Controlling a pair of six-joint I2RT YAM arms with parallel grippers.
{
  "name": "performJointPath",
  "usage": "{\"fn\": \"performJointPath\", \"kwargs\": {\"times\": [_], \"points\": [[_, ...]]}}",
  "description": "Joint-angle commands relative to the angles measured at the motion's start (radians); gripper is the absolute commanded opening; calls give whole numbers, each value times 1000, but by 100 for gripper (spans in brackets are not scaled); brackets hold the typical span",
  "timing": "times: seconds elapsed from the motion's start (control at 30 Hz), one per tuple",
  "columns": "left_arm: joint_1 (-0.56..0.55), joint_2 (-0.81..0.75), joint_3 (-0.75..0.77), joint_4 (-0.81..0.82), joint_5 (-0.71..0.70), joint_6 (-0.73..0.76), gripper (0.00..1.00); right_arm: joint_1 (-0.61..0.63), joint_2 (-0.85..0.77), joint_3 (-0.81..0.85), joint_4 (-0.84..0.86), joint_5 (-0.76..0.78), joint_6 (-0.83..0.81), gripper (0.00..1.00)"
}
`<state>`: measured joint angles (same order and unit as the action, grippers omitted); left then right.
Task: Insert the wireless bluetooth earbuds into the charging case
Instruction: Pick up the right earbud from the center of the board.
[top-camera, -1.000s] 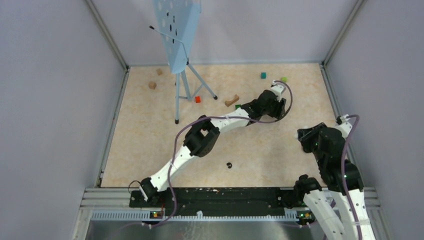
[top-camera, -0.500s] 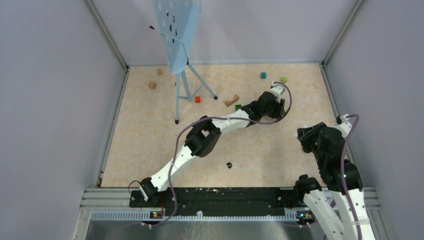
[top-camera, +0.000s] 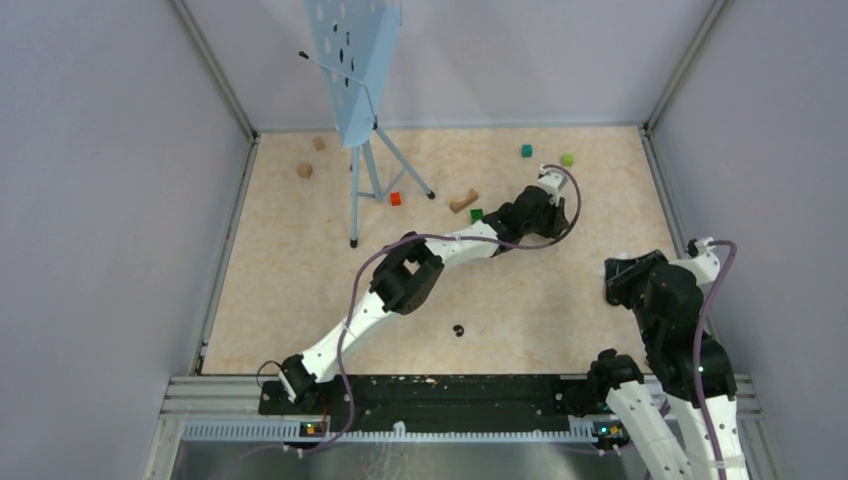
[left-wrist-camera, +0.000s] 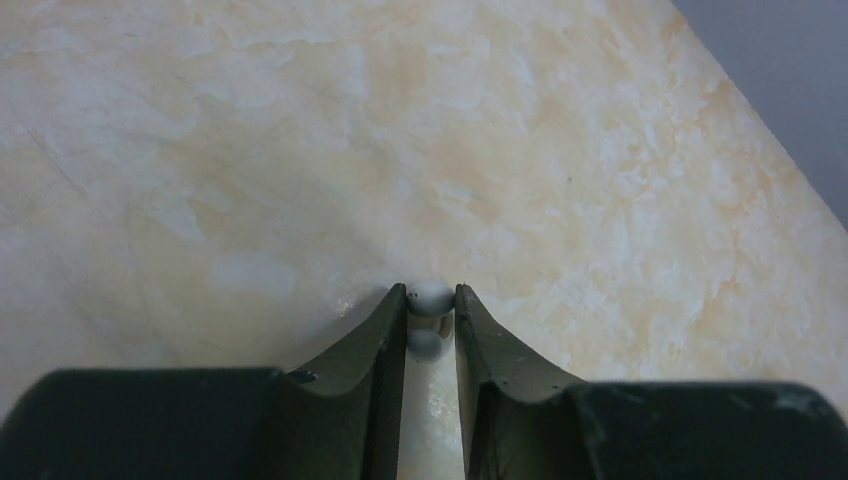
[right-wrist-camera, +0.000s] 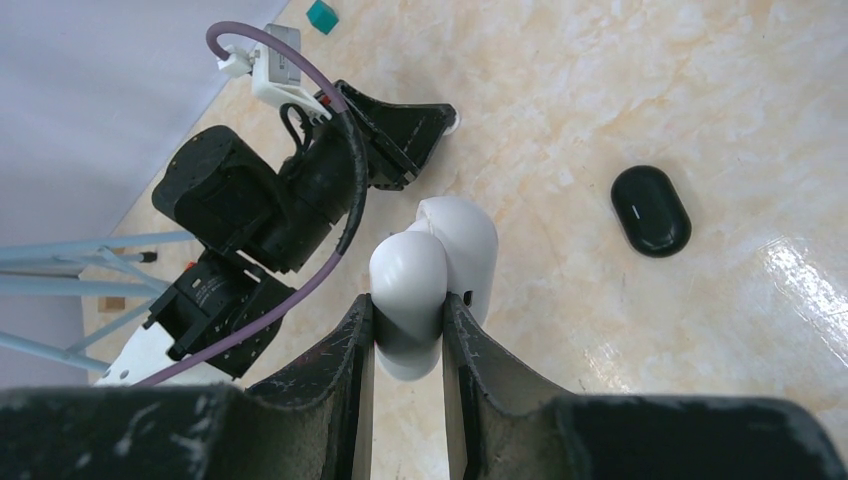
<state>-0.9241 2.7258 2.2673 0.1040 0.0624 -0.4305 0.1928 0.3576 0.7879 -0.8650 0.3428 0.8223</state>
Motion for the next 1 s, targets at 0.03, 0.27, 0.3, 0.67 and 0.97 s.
{"fn": "performJointPath", "kwargs": {"times": [0.03, 0.27, 0.3, 0.67, 0.97], "points": [[1, -73, -70, 56, -23, -21, 28, -8, -14, 37, -2, 20, -6, 0], [2, -173, -153, 8, -53, -49, 21, -8, -28, 27, -25, -17, -5, 0], [2, -196, -168, -3, -53, -50, 18, -8, -35, 25, -30, -24, -6, 0], [10, -517, -491, 23, -42, -25, 12, -8, -73, 76, -137, -40, -26, 0], [8, -373, -312, -129, -23, 3, 53, -9, -82, 111, -158, 9, -60, 0]]}}
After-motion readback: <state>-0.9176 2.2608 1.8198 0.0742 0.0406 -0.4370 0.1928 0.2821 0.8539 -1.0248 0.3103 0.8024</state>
